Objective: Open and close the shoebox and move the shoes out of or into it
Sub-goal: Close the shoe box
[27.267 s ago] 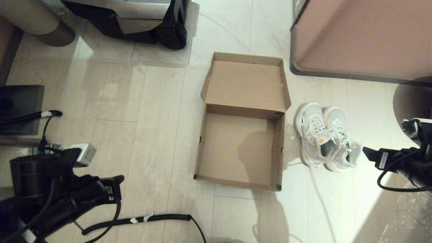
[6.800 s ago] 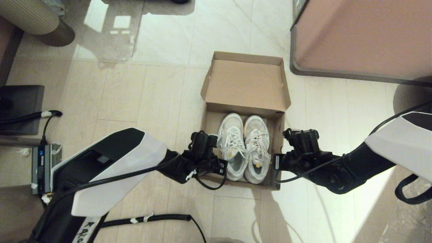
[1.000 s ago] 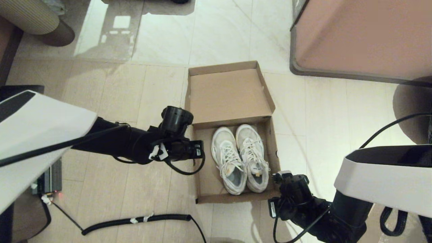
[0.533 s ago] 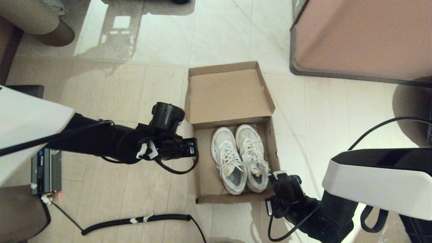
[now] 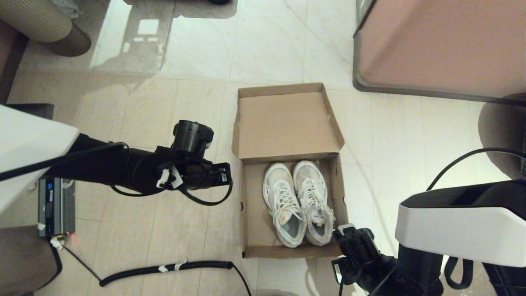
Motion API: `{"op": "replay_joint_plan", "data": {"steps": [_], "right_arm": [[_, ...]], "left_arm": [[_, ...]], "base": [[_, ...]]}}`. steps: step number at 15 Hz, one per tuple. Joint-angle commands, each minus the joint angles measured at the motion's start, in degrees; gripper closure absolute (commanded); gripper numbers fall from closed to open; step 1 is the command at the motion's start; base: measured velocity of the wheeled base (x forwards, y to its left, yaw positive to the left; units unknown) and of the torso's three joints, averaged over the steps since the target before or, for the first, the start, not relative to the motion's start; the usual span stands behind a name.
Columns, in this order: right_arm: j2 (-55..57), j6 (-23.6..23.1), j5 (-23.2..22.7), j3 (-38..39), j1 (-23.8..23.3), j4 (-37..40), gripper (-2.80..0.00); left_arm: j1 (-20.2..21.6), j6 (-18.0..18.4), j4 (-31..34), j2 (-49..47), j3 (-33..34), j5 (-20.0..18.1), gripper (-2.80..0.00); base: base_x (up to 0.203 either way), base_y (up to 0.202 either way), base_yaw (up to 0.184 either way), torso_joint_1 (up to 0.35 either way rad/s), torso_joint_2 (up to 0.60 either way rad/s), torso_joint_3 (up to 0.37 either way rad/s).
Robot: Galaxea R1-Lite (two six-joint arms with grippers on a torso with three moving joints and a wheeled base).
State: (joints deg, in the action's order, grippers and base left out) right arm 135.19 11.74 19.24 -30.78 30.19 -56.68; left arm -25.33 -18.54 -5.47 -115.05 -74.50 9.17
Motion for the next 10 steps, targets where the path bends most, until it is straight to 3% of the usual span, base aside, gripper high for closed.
{"op": "replay_joint_plan", "data": {"steps": [1, 3, 6, 8, 10], "right_arm": [[-2.25, -0.22, 0.21, 0.58, 0.45, -1.21, 0.0], [-7.83, -0.31, -0.12, 0.67, 0.94, 0.02, 0.0], [-18.28, -0.16, -1.83, -1.27, 1.09, 6.03, 0.0], [-24.44, 0.7, -2.92, -8.87, 0.76, 16.17, 0.0], [-27.82, 3.58, -4.76, -21.14, -1.03, 30.28, 0.0]], "left_arm": [[0.91, -0.01, -0.06, -0.42, -0.24, -0.13, 0.0], [1.95, -0.15, -0.06, -2.58, -3.29, -0.55, 0.0], [3.95, -1.91, -0.04, -8.26, -13.37, -1.6, 0.0], [5.04, -3.07, 0.06, -12.55, -21.03, -1.79, 0.0], [5.97, -3.53, 0.14, -16.57, -28.36, -1.85, 0.0]], "base": [[0.0, 0.0, 0.0, 0.0, 0.0, 0.0], [0.0, 0.0, 0.0, 0.0, 0.0, 0.0], [0.0, 0.0, 0.0, 0.0, 0.0, 0.0], [0.0, 0.0, 0.0, 0.0, 0.0, 0.0], [0.0, 0.0, 0.0, 0.0, 0.0, 0.0]]}}
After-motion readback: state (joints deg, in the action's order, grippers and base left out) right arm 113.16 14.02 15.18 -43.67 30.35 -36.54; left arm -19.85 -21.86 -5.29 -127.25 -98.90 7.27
